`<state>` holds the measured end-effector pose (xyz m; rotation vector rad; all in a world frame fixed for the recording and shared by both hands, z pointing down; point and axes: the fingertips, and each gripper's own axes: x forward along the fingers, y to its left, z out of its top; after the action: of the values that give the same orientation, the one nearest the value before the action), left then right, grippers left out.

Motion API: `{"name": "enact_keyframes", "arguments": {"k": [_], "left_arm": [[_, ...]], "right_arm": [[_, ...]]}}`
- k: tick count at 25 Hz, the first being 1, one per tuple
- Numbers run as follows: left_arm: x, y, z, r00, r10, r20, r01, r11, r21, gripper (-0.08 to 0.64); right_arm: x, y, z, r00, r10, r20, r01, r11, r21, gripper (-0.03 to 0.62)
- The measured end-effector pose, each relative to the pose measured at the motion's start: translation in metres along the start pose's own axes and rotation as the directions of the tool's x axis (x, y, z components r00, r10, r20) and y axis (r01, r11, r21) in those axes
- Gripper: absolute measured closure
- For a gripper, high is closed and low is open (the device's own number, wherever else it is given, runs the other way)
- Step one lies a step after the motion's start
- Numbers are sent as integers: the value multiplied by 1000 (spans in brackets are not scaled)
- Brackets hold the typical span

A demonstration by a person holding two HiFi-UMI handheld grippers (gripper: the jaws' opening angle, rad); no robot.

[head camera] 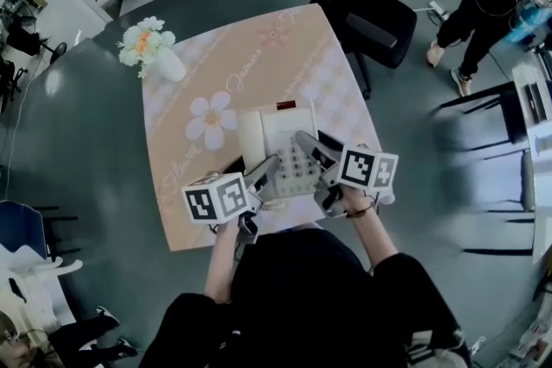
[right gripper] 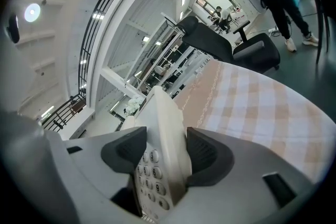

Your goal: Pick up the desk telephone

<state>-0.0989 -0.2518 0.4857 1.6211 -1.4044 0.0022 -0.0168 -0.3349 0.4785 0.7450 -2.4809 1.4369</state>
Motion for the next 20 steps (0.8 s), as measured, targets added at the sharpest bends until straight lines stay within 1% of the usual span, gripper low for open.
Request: {"name": "enact_keyframes", "arguments": {"k": [13,20], "left_arm": [[-37,-25,10,998,8,55,-11,998,63,233],[-49,-34,13,996,5,86,-10,998,68,233]], "right_arm": [[-26,40,8,997,71,38,-69,997,-46,367],[-34,55,13,994,96,43,-92,993,-78,365]]}}
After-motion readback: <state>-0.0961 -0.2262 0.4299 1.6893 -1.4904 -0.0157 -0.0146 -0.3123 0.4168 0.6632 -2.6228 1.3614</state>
